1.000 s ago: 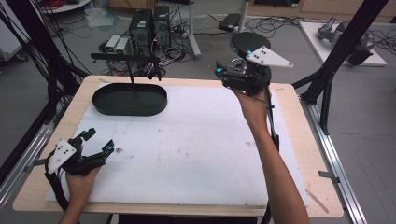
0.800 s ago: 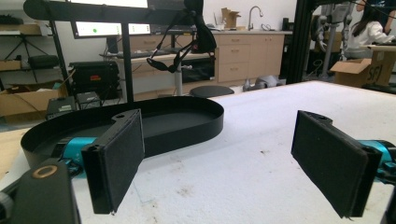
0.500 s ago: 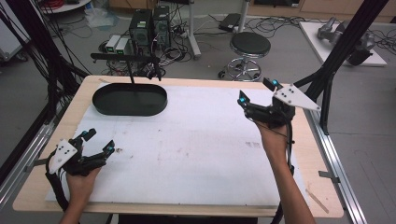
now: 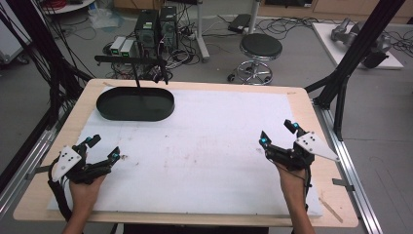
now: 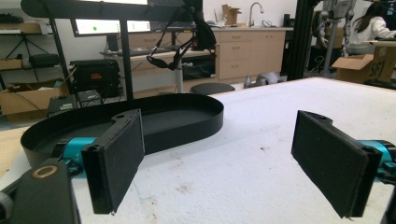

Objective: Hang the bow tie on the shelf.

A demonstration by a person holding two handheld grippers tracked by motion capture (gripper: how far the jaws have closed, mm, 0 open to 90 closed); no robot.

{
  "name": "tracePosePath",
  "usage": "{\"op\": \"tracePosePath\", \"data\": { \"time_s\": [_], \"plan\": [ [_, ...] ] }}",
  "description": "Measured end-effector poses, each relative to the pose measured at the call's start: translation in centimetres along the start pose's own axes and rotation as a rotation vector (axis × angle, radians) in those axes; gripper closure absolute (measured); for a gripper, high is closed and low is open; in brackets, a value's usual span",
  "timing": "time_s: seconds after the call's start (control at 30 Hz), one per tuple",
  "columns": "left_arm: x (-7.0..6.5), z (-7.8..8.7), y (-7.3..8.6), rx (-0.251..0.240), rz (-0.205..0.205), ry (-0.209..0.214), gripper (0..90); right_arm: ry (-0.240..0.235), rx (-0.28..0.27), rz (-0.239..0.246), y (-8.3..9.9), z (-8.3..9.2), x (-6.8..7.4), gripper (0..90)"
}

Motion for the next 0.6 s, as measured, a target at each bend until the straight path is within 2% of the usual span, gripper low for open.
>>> {"op": "tracePosePath", "data": {
  "time_s": [0.03,0.13,0.2,0.23,0.3,0.6],
  "plan": [
    [0.0,0.0,0.0,0.0,0.0,0.0,17.3,0.0,0.0,0.0,0.0,0.0,0.0,11.8],
    [0.0,0.0,0.0,0.002,-0.001,-0.001,17.3,0.01,0.015,-0.002,1.7,0.0,0.0,11.8],
    [0.0,0.0,0.0,0.004,-0.002,-0.001,17.3,0.003,0.04,-0.025,3.1,-0.1,0.1,11.8],
    [0.0,0.0,0.0,0.004,-0.002,-0.001,17.3,0.003,0.04,-0.025,3.1,-0.1,0.1,11.8],
    [0.0,0.0,0.0,0.005,-0.002,-0.001,17.3,0.012,0.068,-0.017,4.3,-0.4,0.3,11.8],
    [0.0,0.0,0.1,0.007,-0.003,-0.003,17.3,0.006,0.077,-0.018,5.0,-0.4,0.7,11.7]
  ]
}}
Point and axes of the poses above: each handheld gripper's, and its own axes: z roughly backward along the jaws, y roughly out of its underside, x roughly to its left, the point moved 2 cm from there along -z, roughly forward along the jaws, and after that the axes turned 14 degrees about x, right-handed, at the moved point
